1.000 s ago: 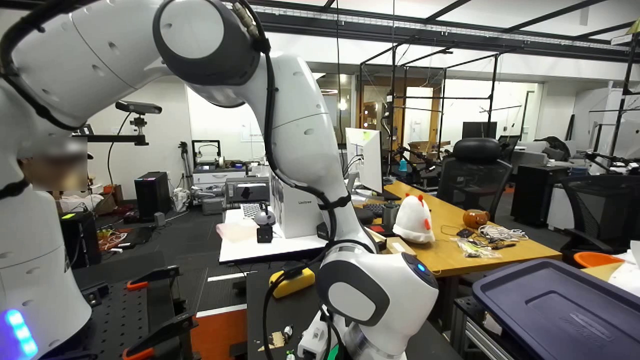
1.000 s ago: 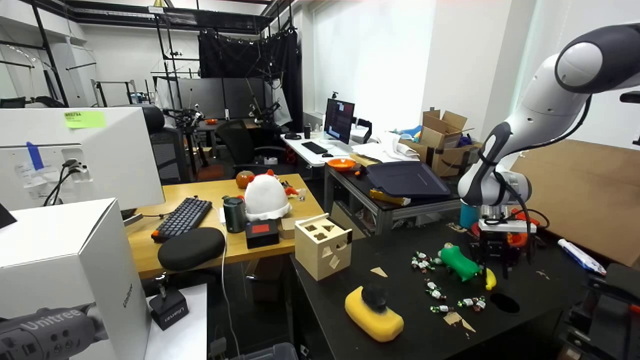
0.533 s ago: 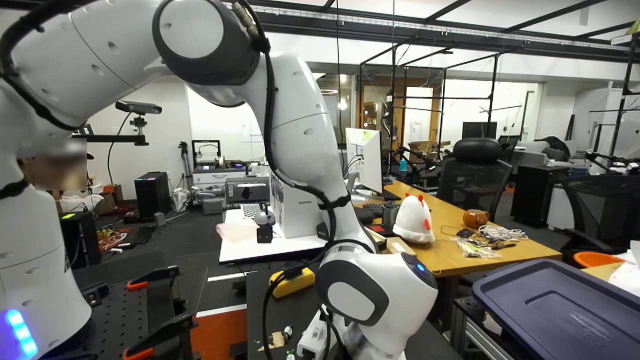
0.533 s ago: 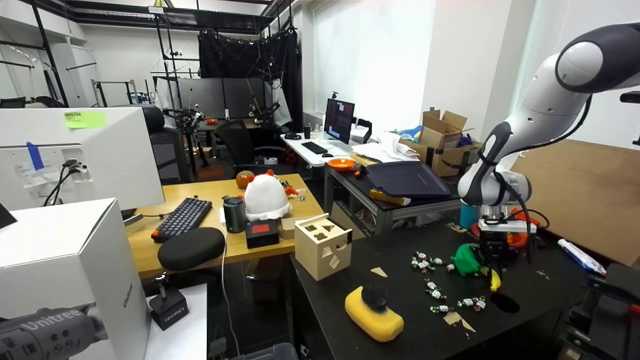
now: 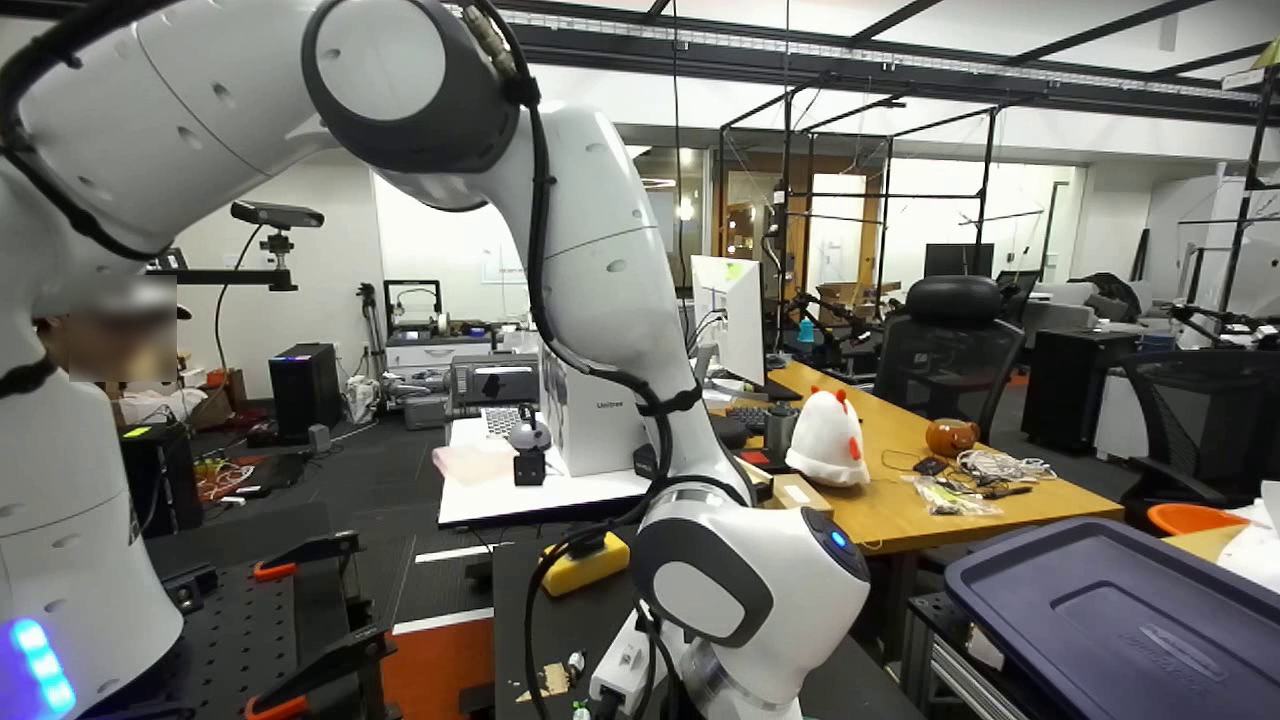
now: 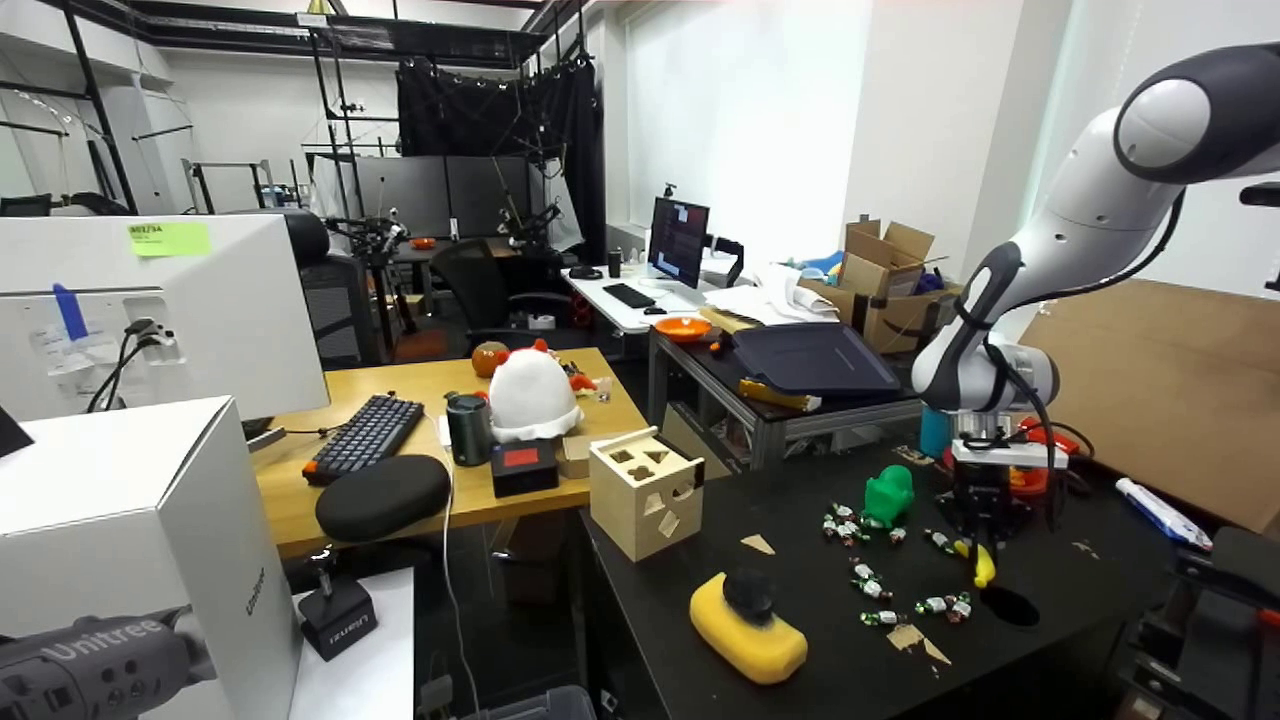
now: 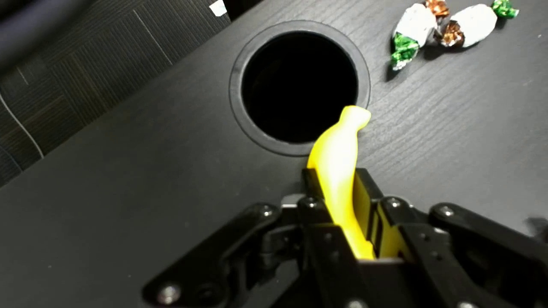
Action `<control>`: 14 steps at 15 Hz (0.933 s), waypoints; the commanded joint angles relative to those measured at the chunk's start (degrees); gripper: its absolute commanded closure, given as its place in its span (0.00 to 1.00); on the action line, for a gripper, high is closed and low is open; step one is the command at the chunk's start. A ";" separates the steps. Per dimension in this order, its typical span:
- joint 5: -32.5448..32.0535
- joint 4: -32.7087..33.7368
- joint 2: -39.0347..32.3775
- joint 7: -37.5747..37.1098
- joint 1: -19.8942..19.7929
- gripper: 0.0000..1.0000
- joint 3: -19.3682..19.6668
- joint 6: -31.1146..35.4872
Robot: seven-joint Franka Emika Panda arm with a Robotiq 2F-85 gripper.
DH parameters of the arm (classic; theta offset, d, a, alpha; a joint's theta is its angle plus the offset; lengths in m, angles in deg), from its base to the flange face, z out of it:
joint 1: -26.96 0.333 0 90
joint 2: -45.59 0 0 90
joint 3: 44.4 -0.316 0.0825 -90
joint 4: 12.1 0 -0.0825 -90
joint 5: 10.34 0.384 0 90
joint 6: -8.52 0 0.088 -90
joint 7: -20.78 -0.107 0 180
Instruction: Put the banana and green plush toy in the red bowl.
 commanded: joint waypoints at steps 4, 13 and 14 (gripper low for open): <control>3.24 -0.87 2.12 -0.37 -1.54 0.94 -2.68 -1.56; 11.72 -1.76 3.83 -0.10 -2.73 0.94 -5.02 1.65; 12.53 -2.07 4.58 -0.01 -2.98 0.94 -4.93 2.36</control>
